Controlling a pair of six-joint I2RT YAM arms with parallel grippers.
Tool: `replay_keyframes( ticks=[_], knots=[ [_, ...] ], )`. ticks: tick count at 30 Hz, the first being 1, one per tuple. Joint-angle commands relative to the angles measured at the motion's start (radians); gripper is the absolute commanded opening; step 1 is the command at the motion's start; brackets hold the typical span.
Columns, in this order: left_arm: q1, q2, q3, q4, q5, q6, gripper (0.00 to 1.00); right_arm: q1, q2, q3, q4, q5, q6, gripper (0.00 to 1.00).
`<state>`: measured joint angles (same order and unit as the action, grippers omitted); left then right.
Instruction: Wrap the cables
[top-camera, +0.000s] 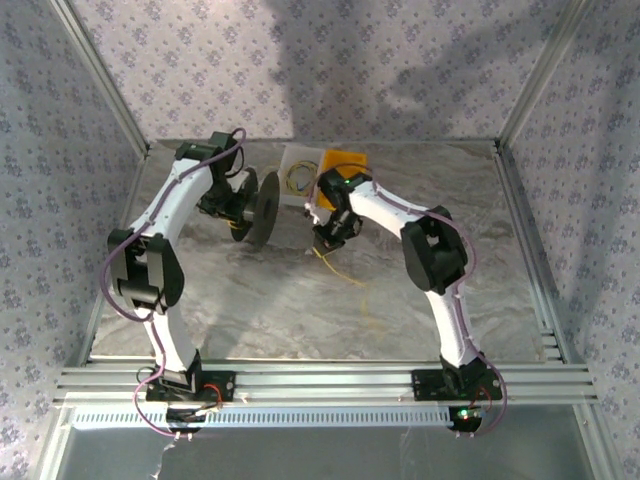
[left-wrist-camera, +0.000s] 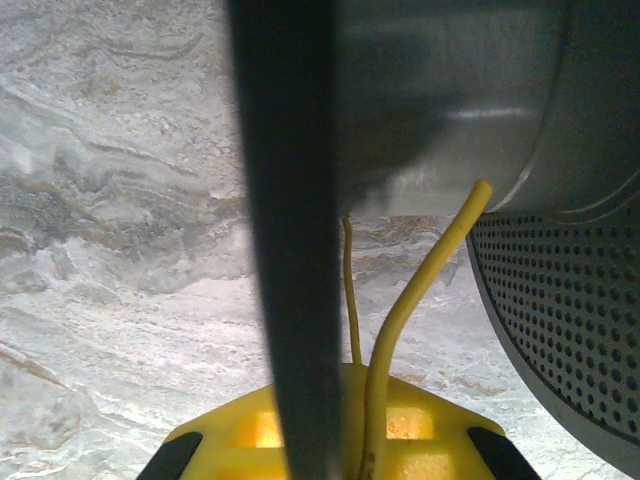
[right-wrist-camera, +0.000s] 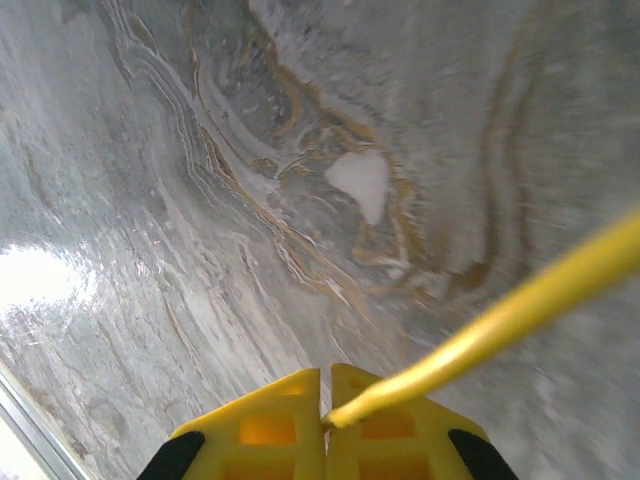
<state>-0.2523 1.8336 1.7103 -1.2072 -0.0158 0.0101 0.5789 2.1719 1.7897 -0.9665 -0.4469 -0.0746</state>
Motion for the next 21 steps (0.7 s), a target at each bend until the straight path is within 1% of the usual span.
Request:
replay_keyframes(
  ticks=[1,2,5,8,9,11,13,15,17,21],
  knots=[
    [-0.001,-0.045,-0.073,-0.017,0.08,-0.028,0.0,-0.022,-0.114,0.099,-0.075,0.054,-0.011,0.0],
    [-0.002,-0.062,-0.084,-0.014,0.087,-0.029,0.0,-0.025,-0.126,0.148,-0.104,0.062,-0.02,0.0],
    [0.0,-0.092,-0.09,-0.016,0.06,-0.047,0.0,-0.026,-0.147,0.31,-0.149,0.068,-0.004,0.0],
    [0.0,-0.121,-0.098,0.014,0.031,-0.084,0.0,-0.008,-0.152,0.503,-0.191,0.032,-0.002,0.0],
    [0.001,-0.127,-0.093,0.021,0.013,-0.102,0.0,0.004,-0.154,0.565,-0.201,0.017,-0.002,0.0],
    [0.002,-0.13,-0.066,0.013,-0.066,-0.167,0.0,0.031,-0.165,0.657,-0.229,-0.007,-0.009,0.0],
    [0.012,-0.119,-0.016,-0.015,-0.118,-0.234,0.0,0.058,-0.189,0.706,-0.251,-0.04,-0.021,0.0],
    [0.024,-0.093,0.049,-0.058,-0.148,-0.283,0.0,0.088,-0.229,0.699,-0.258,-0.067,-0.037,0.0],
    [0.038,-0.077,0.102,-0.064,-0.164,-0.315,0.0,0.122,-0.284,0.65,-0.244,-0.084,-0.048,0.0],
    [0.064,-0.04,0.229,-0.053,-0.174,-0.367,0.0,0.191,-0.419,0.461,-0.163,-0.14,-0.054,0.0]
  ],
)
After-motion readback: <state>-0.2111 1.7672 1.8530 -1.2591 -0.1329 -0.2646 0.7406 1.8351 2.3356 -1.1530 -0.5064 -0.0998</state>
